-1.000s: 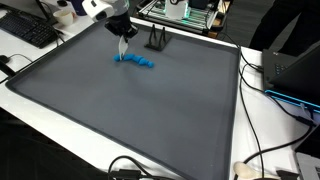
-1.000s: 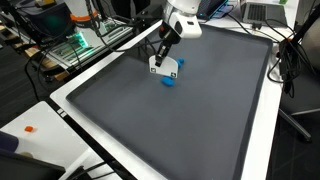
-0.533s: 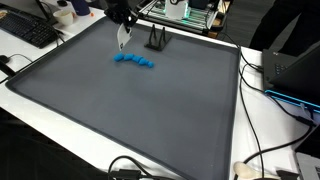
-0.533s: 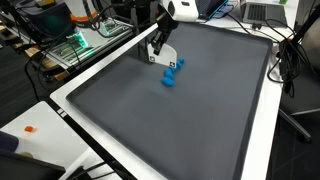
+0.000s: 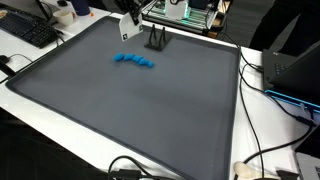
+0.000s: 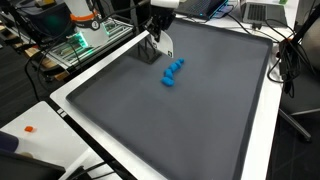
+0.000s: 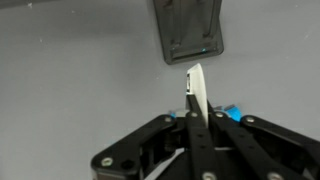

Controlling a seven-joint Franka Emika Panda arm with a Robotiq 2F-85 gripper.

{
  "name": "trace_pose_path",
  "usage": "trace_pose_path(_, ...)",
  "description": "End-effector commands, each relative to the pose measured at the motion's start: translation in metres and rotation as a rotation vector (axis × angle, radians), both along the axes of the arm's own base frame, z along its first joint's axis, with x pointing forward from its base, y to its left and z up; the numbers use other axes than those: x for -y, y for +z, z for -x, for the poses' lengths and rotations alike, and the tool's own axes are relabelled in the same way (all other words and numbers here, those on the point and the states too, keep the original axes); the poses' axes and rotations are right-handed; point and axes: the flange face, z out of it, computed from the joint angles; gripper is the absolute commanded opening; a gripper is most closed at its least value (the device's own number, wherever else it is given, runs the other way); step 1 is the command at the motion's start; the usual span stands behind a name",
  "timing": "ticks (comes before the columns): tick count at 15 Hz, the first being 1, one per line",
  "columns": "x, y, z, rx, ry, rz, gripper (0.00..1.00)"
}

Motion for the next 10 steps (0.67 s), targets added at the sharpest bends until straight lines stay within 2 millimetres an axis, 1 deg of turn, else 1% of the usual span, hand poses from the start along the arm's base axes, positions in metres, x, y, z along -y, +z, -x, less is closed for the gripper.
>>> trace_pose_path(1, 0.002, 0.003, 0.024, 0.002, -0.186, -0.024, 0.01)
trace_pose_path(4, -0.002, 0.002, 0.034, -0.024, -0.340, -0.021, 0.01)
trace_pose_path(10, -0.004, -0.008, 0.055, -0.074, -0.622, 0.001, 0.01)
